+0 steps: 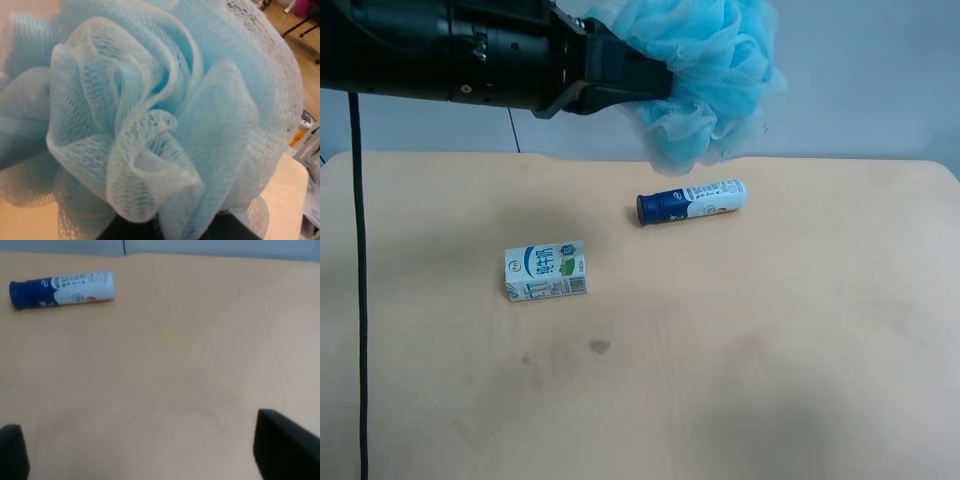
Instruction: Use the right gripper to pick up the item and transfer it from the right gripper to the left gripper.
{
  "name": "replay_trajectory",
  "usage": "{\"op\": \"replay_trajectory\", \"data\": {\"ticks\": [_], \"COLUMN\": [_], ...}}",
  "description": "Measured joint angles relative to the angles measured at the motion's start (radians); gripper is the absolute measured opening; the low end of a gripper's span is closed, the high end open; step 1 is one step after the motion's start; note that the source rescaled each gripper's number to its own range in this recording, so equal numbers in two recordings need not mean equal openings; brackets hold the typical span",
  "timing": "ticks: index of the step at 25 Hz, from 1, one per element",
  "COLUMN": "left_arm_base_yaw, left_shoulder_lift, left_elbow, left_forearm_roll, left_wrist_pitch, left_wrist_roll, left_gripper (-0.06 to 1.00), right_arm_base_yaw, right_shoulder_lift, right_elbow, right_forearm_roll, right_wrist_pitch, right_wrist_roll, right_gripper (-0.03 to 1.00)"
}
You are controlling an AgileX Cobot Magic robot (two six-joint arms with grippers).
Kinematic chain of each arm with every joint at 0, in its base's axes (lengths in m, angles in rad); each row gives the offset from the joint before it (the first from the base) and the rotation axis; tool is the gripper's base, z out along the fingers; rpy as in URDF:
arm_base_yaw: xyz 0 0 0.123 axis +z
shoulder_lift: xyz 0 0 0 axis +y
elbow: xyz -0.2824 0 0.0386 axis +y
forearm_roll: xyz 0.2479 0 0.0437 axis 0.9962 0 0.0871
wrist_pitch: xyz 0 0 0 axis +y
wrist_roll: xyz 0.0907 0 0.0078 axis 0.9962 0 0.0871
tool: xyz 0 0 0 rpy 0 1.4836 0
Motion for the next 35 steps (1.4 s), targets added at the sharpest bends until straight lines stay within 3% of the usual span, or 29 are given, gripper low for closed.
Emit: {"op": "replay_trajectory", "data": {"ticks": [5,14,18,21,28,35], "left_arm_base_yaw": [0.0,0.005,0.09,0.211,0.5,0.647], "left_shoulder_lift": [-0.099,-0.174,-0.174,-0.174,-0.127,0.043], "left_elbow": [0.0,0.0,0.0,0.0,0.0,0.0], "left_forearm_roll": [0.143,0.603,0.769,0.817,0.826,0.829], "left_wrist_pitch": [-0.065,-0.195,-0.229,-0.231,-0.218,-0.177], "left_wrist_roll": [-0.116,-0.449,-0.565,-0.597,-0.603,-0.597], "left_gripper": [0.0,0.0,0.0,0.0,0.0,0.0], "right_arm_base_yaw": [0.0,0.0,0.0,0.0,0.0,0.0], "right_shoulder_lift": [0.0,0.0,0.0,0.0,0.0,0.0], "right_elbow": [0.0,0.0,0.0,0.0,0.0,0.0], "right_forearm_roll": [0.0,-0.001,-0.001,-0.001,-0.001,-0.001], "right_wrist_pitch": [0.0,0.0,0.0,0.0,0.0,0.0], "right_wrist_roll": [0.0,0.0,0.0,0.0,0.0,0.0], "right_gripper": [0.86,0.86,0.86,0.86,0.86,0.86]}}
